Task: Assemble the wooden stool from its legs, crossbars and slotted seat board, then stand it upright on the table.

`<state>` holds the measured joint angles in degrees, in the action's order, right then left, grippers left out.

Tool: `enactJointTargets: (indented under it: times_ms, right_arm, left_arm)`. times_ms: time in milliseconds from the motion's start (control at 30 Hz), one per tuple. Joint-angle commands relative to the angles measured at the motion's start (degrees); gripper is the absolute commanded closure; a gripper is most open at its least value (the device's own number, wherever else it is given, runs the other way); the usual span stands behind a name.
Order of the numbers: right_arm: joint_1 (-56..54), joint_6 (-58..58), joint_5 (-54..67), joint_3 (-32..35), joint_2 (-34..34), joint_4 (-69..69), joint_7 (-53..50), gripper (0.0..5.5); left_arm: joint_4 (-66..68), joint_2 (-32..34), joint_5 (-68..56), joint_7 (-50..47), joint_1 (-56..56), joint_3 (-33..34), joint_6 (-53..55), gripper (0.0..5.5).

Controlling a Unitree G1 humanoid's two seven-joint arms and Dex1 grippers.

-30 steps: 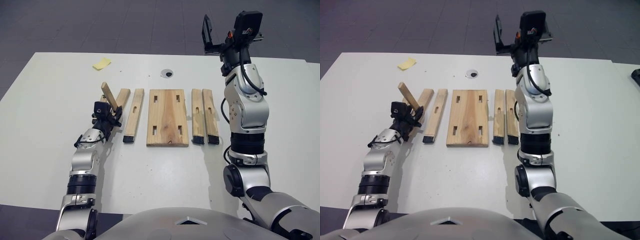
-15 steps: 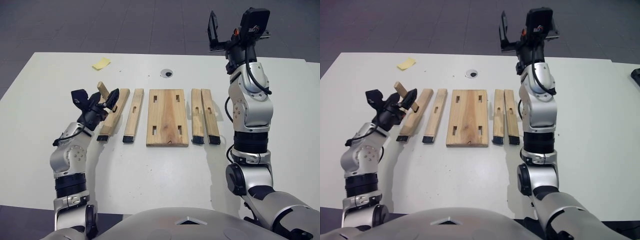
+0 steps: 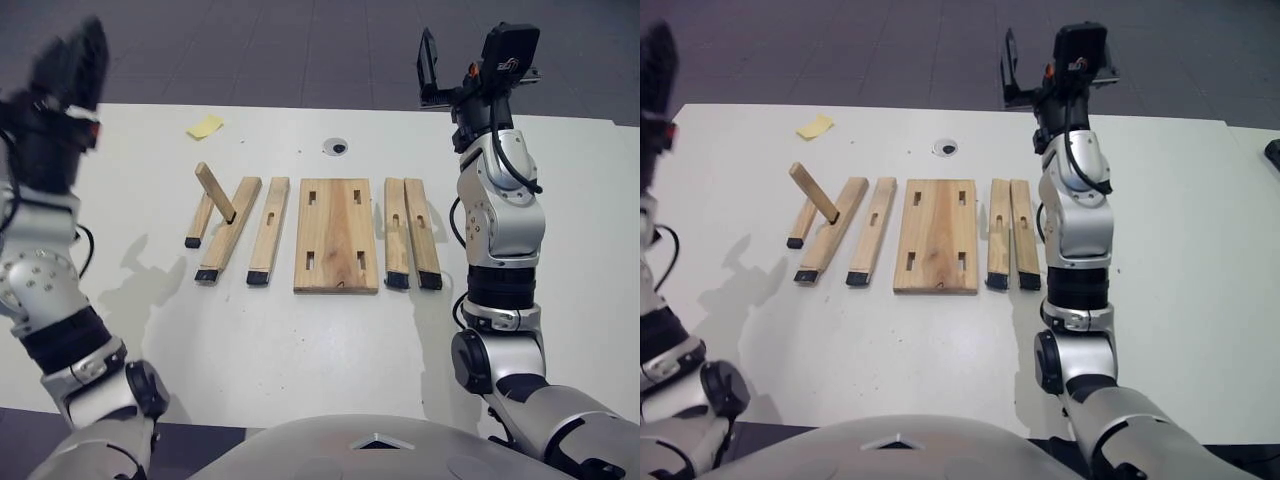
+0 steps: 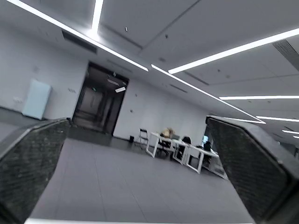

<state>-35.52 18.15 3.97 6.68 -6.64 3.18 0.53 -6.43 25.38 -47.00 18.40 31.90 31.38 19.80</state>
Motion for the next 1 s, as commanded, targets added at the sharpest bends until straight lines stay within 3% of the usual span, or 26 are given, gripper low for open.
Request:
enactJointTargets:
  times_ms: [33,133,300,1000]
  right_arm:
    - [0.64,0.10,0.29,-1.09,1.28,0.03,-0.14,0.10]
    - [1.21,-0.35,-0.36,-2.33,1.25,0.39,0.54,0.10]
    - [2.52,0.03,-0.51,-3.53,1.33,0.84,1.29,0.10]
    - [5.23,1.18,-0.95,-5.25,2.34,1.63,0.73,0.10]
  left_arm:
    - [11.87,-4.97,16.18,-6.33,9.37,-10.30,-10.70,0.13]
    - [18.33,-7.05,22.70,-4.19,9.09,-16.53,-14.22,0.13]
    - [22.67,-8.21,27.26,-2.01,7.02,-19.86,-16.84,0.13]
    - [28.82,-7.80,27.83,-4.13,6.68,-17.51,-9.31,0.13]
